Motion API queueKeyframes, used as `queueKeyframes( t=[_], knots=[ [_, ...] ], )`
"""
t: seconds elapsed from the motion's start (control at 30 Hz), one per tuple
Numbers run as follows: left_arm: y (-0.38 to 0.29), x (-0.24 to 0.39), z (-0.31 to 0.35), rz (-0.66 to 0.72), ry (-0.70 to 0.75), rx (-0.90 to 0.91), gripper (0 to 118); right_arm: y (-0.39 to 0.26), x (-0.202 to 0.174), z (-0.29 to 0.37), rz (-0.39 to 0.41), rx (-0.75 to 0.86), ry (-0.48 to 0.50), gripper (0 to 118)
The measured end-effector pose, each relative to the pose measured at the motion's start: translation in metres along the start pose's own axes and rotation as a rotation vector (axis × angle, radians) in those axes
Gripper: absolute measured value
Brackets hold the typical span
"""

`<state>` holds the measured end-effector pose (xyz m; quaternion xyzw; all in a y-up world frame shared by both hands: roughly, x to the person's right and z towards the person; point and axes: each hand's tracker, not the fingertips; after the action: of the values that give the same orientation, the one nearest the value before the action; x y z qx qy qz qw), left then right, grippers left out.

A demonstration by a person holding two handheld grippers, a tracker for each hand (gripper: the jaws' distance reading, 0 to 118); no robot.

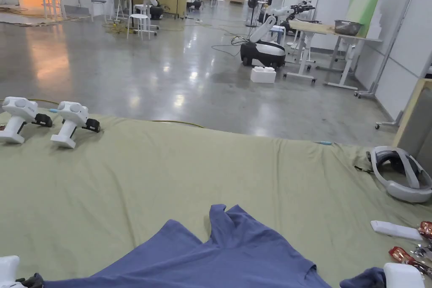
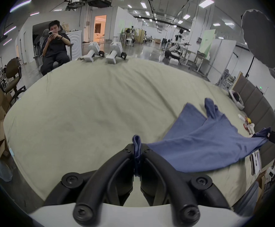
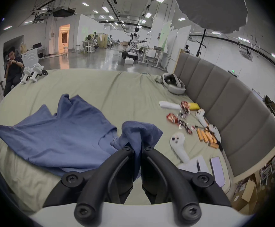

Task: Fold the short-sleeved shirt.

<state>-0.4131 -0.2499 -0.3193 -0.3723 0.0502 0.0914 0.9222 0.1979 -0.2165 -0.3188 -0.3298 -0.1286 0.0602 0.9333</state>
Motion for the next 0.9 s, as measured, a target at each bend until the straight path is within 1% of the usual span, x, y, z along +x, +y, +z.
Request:
queueKeyframes(
  t=[0.07,0.13,0.17,0.23,0.27,0.3,0.37,0.4,0.43,0.47,0.57,0.67,0.73,0.87,0.9],
  knots=[
    [-0.006,-0.001,-0.003,-0.010,0.004,-0.016,9,-0.014,0.000,-0.002,-0.018,-0.028,0.002,10],
    [-0.009,-0.001,-0.008,-0.019,0.014,-0.032,10,-0.026,0.002,-0.008,-0.034,-0.060,0.029,10],
    [-0.011,0.001,-0.007,-0.029,0.021,-0.036,14,-0.030,0.002,-0.010,-0.038,-0.079,0.040,11],
    [-0.012,0.005,-0.009,-0.066,0.061,-0.039,33,-0.037,-0.001,-0.012,-0.047,-0.082,0.033,19],
    [-0.011,0.007,-0.008,-0.086,0.093,-0.034,48,-0.039,-0.001,-0.011,-0.052,-0.075,0.030,36],
    [-0.012,0.009,-0.007,-0.102,0.114,-0.026,52,-0.040,-0.001,-0.010,-0.057,-0.057,0.032,36],
    [-0.008,0.010,-0.001,-0.092,0.095,-0.011,60,-0.034,-0.004,-0.004,-0.052,-0.021,0.042,47],
    [-0.005,0.011,0.002,-0.085,0.086,0.000,68,-0.031,-0.005,-0.002,-0.050,-0.009,0.048,65],
    [-0.003,0.013,0.005,-0.074,0.075,0.028,68,-0.027,-0.007,0.002,-0.048,0.028,0.054,71],
    [0.001,0.015,0.008,-0.071,0.068,0.046,68,-0.024,-0.010,0.005,-0.041,0.049,0.053,72],
    [0.013,0.031,0.019,-0.064,0.037,0.127,68,-0.010,-0.024,0.016,-0.023,0.148,0.036,72],
    [0.026,0.056,0.031,-0.072,0.003,0.229,68,0.005,-0.043,0.027,-0.061,0.248,0.059,72],
    [0.031,0.067,0.026,-0.097,-0.003,0.309,68,0.015,-0.059,0.035,-0.092,0.322,0.078,72],
    [0.038,0.102,0.031,-0.155,0.011,0.460,65,0.030,-0.091,0.047,-0.101,0.436,0.105,70],
    [0.040,0.109,0.032,-0.157,0.019,0.486,62,0.033,-0.098,0.050,-0.102,0.446,0.103,66]
  ],
)
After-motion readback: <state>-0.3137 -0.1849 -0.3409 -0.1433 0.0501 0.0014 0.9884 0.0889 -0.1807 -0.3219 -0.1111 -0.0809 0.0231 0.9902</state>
